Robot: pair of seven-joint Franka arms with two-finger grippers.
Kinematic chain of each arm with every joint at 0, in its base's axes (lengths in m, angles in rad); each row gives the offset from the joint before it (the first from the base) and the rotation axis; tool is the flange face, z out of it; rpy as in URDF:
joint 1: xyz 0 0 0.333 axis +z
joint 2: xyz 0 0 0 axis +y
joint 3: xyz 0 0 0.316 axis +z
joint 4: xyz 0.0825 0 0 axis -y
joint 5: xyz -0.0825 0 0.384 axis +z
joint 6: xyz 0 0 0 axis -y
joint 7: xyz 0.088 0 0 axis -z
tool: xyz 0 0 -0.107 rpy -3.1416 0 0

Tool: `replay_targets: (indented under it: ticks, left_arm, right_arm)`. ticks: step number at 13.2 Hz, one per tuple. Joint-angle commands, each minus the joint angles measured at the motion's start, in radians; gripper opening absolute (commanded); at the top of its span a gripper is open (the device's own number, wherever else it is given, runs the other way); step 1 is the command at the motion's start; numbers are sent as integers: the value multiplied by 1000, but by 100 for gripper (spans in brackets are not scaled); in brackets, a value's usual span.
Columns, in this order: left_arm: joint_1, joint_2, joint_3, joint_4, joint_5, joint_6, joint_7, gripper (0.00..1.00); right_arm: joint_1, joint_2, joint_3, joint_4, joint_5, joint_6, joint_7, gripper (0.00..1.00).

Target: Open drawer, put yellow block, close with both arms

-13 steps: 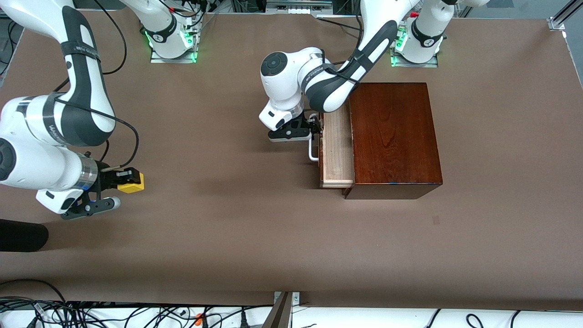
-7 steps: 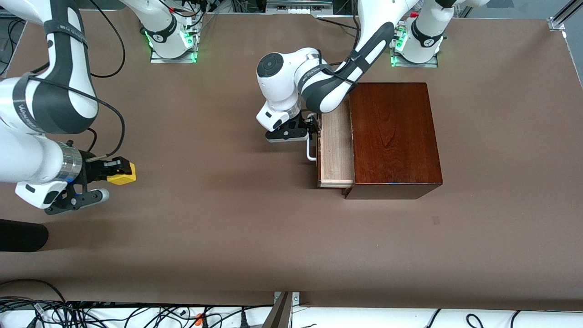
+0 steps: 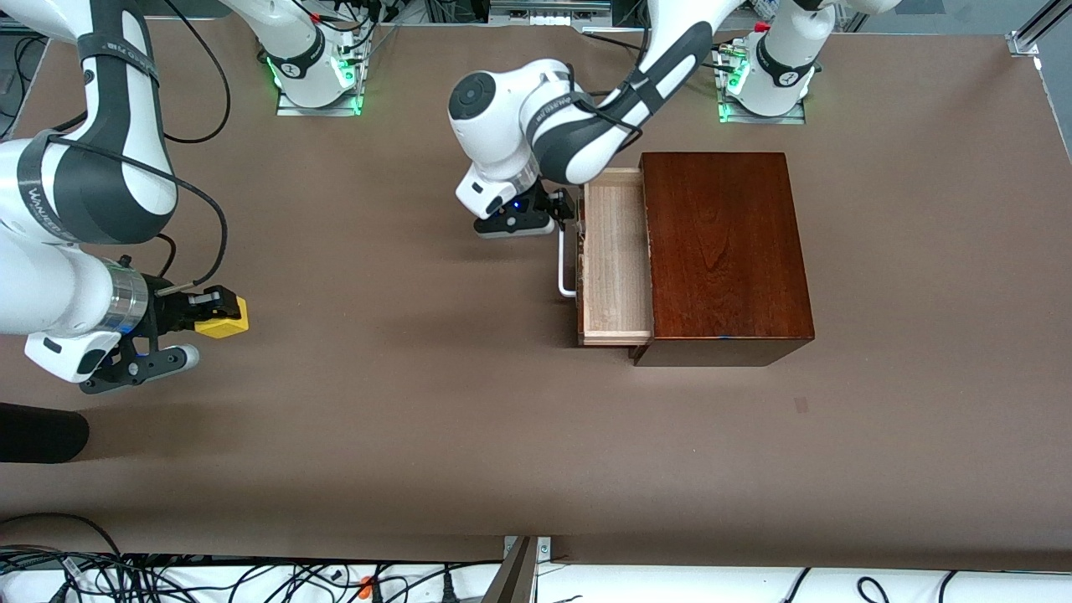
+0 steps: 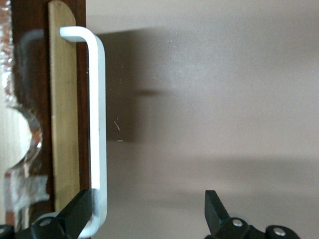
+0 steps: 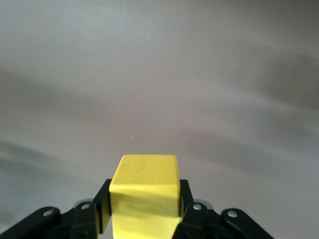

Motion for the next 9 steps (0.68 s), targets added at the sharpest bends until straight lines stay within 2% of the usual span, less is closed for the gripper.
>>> replay_targets:
  ticks: [1,3,4,7,9]
  left_arm:
    - [-4,-68,4,23,-24,-88,38,100]
    - [27,-136,9,41,-79,-151,127,100]
    - [62,-159,10,79,-122,-197,182,100]
    - [145,-217,15,148,-134,-325,346,100]
    - [244,-257,4,159,-150,-378,438,100]
  right_arm:
    - [-5,7,0,25,20,-23,-19,13]
    - [-5,7,2,25,21,-23,-19,13]
    - [-5,7,2,25,24,-23,-20,13]
    - [-6,10,12,25,64,-17,-33,13]
    - [3,10,37,25,95,-12,-63,14]
